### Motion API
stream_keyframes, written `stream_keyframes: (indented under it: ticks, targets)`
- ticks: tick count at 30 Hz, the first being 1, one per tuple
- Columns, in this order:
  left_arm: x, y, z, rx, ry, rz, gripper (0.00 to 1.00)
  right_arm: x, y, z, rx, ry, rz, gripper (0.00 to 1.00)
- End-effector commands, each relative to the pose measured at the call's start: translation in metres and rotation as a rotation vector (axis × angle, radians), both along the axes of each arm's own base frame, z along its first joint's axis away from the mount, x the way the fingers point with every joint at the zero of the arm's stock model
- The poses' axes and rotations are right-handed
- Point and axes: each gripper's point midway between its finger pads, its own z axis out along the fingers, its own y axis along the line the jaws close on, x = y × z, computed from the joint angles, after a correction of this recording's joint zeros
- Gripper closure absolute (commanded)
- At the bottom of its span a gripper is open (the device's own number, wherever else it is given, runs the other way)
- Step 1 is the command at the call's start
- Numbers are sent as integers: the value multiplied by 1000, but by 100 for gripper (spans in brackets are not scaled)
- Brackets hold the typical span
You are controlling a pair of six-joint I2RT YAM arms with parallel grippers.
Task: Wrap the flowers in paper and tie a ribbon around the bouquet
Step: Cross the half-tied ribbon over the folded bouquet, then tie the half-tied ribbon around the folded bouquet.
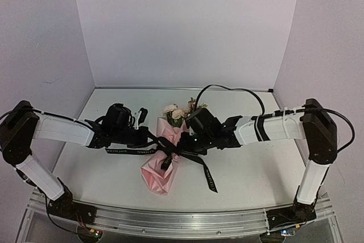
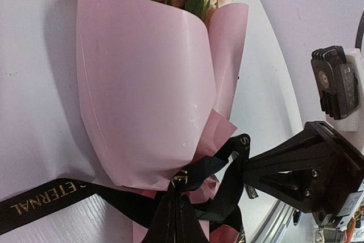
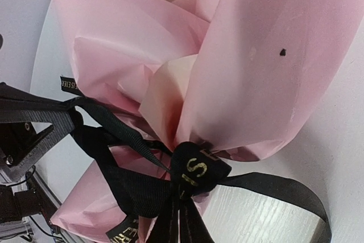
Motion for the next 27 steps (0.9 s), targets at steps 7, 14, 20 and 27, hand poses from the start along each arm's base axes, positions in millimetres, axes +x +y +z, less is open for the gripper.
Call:
stream_keyframes:
  ticks: [7, 14, 20, 27]
  targets:
    - [6, -6, 18, -61, -38, -4, 100, -26, 9, 55, -19, -82, 126, 58]
    - [7, -5, 16, -47, -43, -1, 100, -50, 19, 46, -89, -61, 183, 45]
    - [7, 3, 14, -4, -61, 12, 100, -47, 26, 42, -125, -61, 201, 41]
    - [-7, 3, 13, 26, -82, -96, 100, -47, 33, 28, -163, -52, 257, 42]
